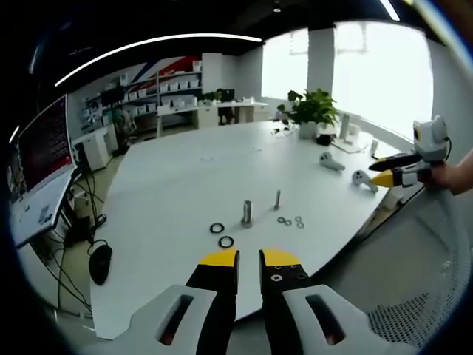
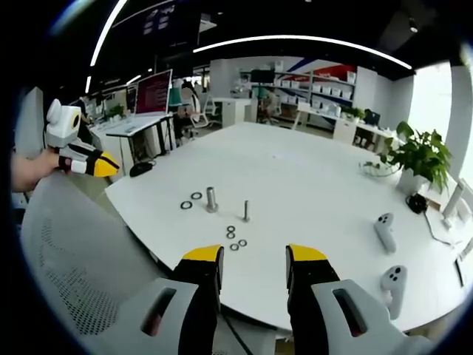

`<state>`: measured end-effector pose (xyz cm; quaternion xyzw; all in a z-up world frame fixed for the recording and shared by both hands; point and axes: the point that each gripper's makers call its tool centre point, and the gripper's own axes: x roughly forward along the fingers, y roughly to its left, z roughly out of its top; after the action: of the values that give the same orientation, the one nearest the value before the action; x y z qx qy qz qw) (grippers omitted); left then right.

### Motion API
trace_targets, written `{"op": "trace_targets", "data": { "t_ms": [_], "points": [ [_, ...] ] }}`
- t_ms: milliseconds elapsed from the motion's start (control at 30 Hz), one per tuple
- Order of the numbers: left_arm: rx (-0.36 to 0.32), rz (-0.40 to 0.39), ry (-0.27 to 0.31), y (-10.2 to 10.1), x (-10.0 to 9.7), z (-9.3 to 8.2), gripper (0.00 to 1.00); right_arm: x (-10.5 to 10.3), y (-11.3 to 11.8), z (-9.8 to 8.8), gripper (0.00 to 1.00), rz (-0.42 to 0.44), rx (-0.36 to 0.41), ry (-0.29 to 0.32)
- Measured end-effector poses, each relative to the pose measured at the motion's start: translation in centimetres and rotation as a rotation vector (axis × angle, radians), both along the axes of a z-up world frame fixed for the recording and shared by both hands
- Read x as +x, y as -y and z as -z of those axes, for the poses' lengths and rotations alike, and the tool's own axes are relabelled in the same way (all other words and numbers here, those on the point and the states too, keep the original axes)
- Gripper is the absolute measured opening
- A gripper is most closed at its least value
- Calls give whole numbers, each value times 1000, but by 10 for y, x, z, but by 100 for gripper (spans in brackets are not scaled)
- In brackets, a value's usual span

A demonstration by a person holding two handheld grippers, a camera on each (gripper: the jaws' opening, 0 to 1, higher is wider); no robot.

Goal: Place the washer onto the threaded stud by aligning its center hole with the stud, sliding it down to the base, and recovering from edge contact or off-axis alignment until the washer reaches the visible bottom stop.

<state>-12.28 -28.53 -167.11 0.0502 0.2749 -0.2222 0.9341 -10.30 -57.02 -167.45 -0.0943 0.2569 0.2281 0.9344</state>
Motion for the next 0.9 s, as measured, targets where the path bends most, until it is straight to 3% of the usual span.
{"op": "trace_targets", "data": {
  "t_ms": [900],
  "points": [
    [-6, -3, 23, 0, 4, -5, 7, 3, 0, -5, 36, 9, 16, 23]
  ]
}}
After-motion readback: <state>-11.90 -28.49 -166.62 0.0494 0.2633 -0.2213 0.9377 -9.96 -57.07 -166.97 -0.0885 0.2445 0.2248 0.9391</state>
